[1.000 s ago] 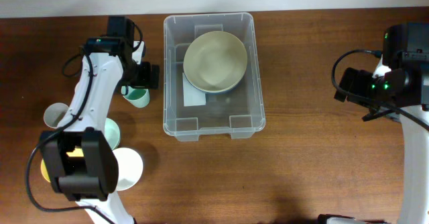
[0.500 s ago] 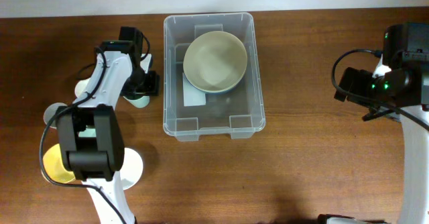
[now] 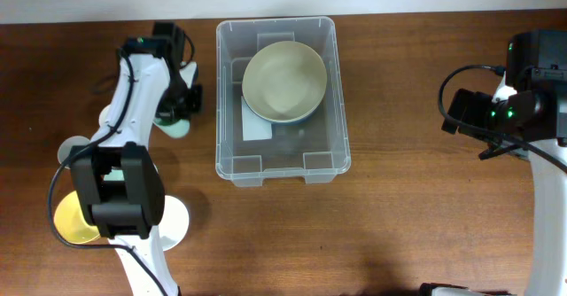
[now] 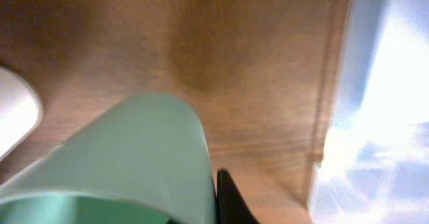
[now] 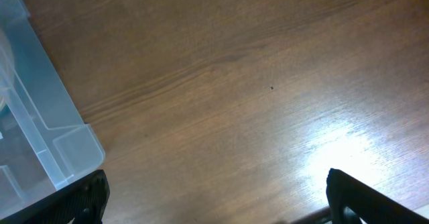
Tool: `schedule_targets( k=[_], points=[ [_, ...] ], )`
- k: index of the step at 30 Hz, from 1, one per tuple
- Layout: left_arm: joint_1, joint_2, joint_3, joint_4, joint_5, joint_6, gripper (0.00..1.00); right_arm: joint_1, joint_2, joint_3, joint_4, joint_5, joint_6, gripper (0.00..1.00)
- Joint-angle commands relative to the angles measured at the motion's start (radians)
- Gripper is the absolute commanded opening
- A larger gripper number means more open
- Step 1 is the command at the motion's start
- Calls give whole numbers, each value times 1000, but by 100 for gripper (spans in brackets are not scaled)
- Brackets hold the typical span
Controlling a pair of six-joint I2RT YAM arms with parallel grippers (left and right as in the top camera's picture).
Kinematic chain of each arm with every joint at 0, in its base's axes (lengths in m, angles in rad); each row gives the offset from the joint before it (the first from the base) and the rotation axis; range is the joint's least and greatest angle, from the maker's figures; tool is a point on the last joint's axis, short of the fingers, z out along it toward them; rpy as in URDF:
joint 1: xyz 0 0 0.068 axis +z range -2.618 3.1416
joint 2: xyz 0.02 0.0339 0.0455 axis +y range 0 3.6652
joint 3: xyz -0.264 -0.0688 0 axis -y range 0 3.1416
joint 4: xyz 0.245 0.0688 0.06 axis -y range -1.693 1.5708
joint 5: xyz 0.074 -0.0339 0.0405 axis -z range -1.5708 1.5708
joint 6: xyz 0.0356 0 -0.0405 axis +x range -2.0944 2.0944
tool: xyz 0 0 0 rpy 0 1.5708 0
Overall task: Pack container
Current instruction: 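Carry the mint cup into the bin's front right and release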
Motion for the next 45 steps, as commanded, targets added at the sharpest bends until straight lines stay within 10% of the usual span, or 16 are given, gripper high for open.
schedule_targets(
  k=[1,21,45],
  points=[
    [-19,-108,156,-66,1,1,0,-4,2,-5,4,5,-10,99],
    [-645,-63,241,16,90,8,1,-4,2,-5,6,5,-10,99],
    [-672,153,240,-28,134,-343,9,-4,2,-5,3,5,-10,99]
  ],
)
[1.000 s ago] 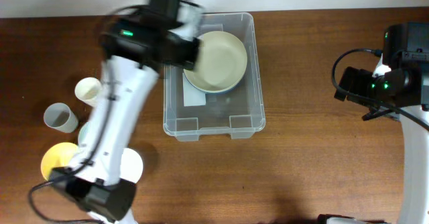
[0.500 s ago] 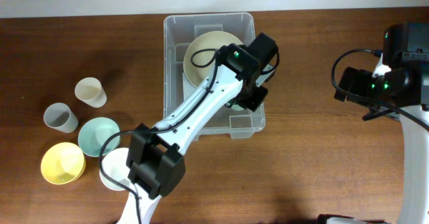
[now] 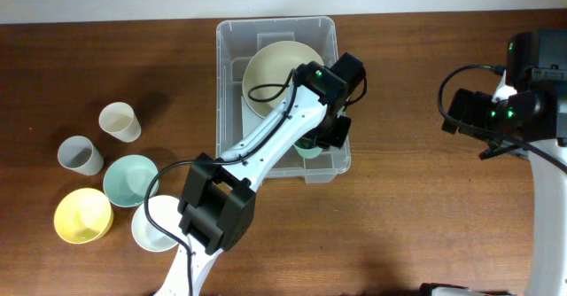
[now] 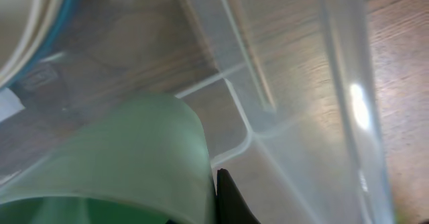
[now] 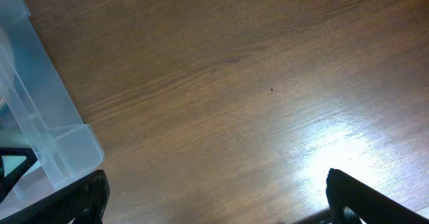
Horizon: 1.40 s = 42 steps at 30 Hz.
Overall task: Pack container
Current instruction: 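Carry the mint cup into the bin's front right and release, then grasp the white cup with the left gripper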
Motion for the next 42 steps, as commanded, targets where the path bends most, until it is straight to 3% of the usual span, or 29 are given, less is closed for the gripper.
schedule_targets(
  k=[1,3,5,6,10,16,20,24,29,33,38,42],
  points=[
    [0,9,-2,3,36,-31,10,-4,2,-4,-1,5,1,99],
    [0,9,-2,2,36,-31,27,-4,2,-4,-1,5,1,99],
    [0,9,-1,1,36,-30,62,-4,2,-4,-1,5,1,99],
    [0,9,-1,-3,36,-29,65,-4,2,-4,-1,5,1,99],
    [12,-8,36,-45,-33,-23,67,-4,2,-4,-1,5,1,99],
    [98,-117,292,-193,-305,-24,77,-4,2,-4,0,5,1,99],
    [260,-215,354,-260,-396,-43,78,-4,2,-4,-1,5,1,99],
    [535,-237,346,-352,-391,-69,78,-4,2,-4,0,5,1,99],
    [764,-234,225,-310,-312,-69,78,-4,2,-4,0,5,1,99],
    [880,-234,-26,-159,-269,-68,78,-4,2,-4,0,5,1,99],
    [898,-234,-276,42,-231,-23,79,-4,2,-4,0,5,1,99],
    [897,-234,-378,162,-238,-23,79,-4,2,-4,0,5,1,99]
  ],
)
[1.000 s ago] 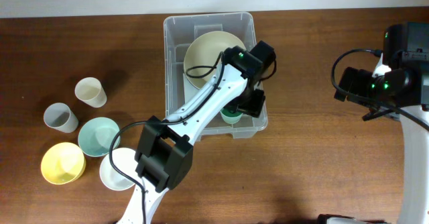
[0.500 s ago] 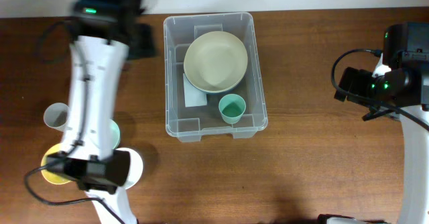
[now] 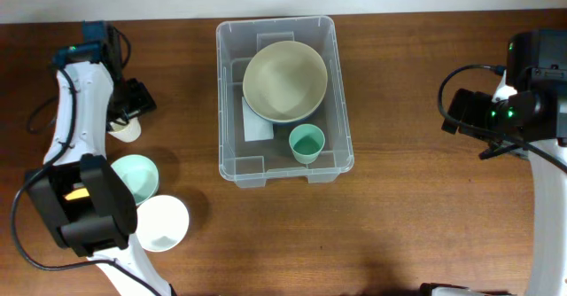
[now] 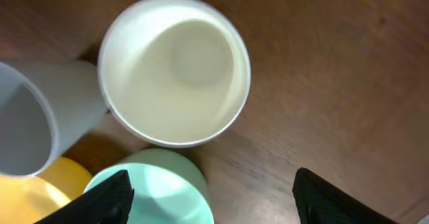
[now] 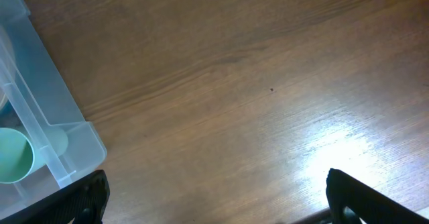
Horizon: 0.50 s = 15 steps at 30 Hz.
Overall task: Pack container
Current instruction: 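Grasp the white cup with the left gripper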
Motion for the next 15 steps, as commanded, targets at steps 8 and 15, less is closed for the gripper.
schedule_targets(
  k=[8,15],
  points=[
    [3,-2,-126,235,-27,56,78,-4,2,-4,0,5,2,99],
    [3,25,-139,257,11,92,33,-4,2,-4,0,5,2,99]
  ],
)
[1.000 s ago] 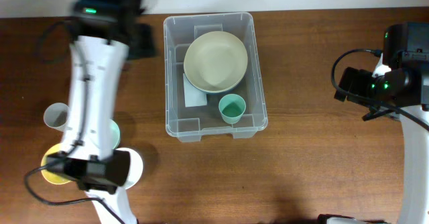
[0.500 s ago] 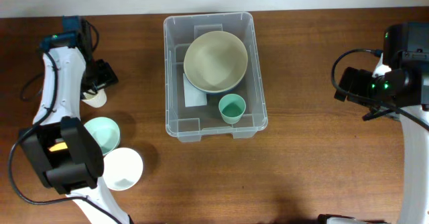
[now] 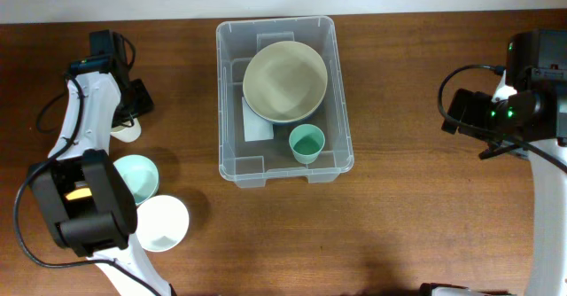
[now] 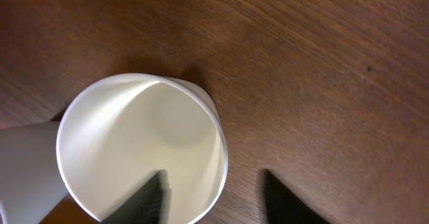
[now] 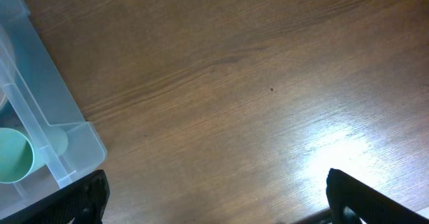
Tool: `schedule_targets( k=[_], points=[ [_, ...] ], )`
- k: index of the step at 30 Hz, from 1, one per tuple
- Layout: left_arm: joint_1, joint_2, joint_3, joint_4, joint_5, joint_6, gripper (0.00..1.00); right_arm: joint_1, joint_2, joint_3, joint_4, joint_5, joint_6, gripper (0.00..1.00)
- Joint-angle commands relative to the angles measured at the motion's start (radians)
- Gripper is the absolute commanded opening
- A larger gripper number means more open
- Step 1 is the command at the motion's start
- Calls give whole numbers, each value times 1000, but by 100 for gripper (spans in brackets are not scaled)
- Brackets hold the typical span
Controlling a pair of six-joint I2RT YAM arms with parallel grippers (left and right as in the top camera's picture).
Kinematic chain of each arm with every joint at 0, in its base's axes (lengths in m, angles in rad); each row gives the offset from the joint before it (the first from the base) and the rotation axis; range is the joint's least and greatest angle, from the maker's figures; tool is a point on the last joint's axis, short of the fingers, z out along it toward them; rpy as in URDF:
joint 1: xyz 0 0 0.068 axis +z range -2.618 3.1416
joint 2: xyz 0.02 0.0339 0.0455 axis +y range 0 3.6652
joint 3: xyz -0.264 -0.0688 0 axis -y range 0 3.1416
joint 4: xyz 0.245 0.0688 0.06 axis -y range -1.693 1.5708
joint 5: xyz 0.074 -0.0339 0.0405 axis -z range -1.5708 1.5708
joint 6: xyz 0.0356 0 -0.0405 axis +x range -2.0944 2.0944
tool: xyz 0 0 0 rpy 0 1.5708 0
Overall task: Pack container
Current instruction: 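Grasp the white cup with the left gripper, then drop the white cup into the mint cup in the bin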
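The clear plastic container [image 3: 232,101] stands mid-table and holds a cream bowl [image 3: 283,79] and a green cup [image 3: 306,143]. At the far left, my left gripper [image 3: 124,119] is down at a cream paper cup [image 4: 137,147]. It is open and straddles the cup's right rim [image 4: 214,184], one finger inside the cup and the other outside over the wood. My right gripper [image 5: 214,207] hangs open over bare table at the right, nothing between its fingers.
A grey cup [image 4: 23,167] touches the cream cup's left side. A teal bowl [image 3: 137,176] and a white bowl [image 3: 164,223] sit in front of them, partly under my left arm [image 3: 84,198]. The container's corner [image 5: 40,137] shows in the right wrist view.
My left gripper has come lower and shifted right over the cream cup. Its fingers stand closer together, now on either side of the cup's right wall. The right arm has not moved.
My left gripper held the green cup over the table left of the container. Then it held it inside the container's front right corner. Later the green cup stood there alone and the gripper was open above the cream cup, whose rim it now straddles.
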Motion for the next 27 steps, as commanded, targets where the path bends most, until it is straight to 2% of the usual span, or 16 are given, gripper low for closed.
schedule_targets(
  k=[1,3,4,6,7,9,10,11,16,20,22,23,27],
  points=[
    [3,36,-18,5,34,22,33,-4,2,-4,0,5,2,99],
    [3,73,-18,1,40,22,46,-4,2,-4,-1,5,2,99],
    [3,91,-18,0,41,22,50,-4,2,-4,-1,5,2,99],
    [3,93,-18,1,41,22,49,-4,2,-4,-1,5,2,98],
    [3,90,-16,1,41,22,42,-4,2,-4,-1,5,2,99],
    [3,83,-5,-6,41,23,22,-4,2,-4,-1,5,2,99],
    [3,74,10,-21,41,29,5,-4,2,-4,-1,5,2,99],
    [2,67,26,-35,41,30,1,-4,2,-4,-2,5,2,99],
    [-41,-28,185,-161,54,51,1,-4,2,-4,-2,5,2,99],
    [-153,-156,292,-216,117,56,1,-4,2,-4,-2,5,2,99],
    [-245,-222,316,-215,120,55,0,-4,2,-4,-2,5,2,99],
    [-337,-263,323,-214,120,55,1,-4,2,-4,-1,5,2,99],
    [-588,-265,322,-221,173,55,0,-4,2,-4,0,5,1,99]
  ],
)
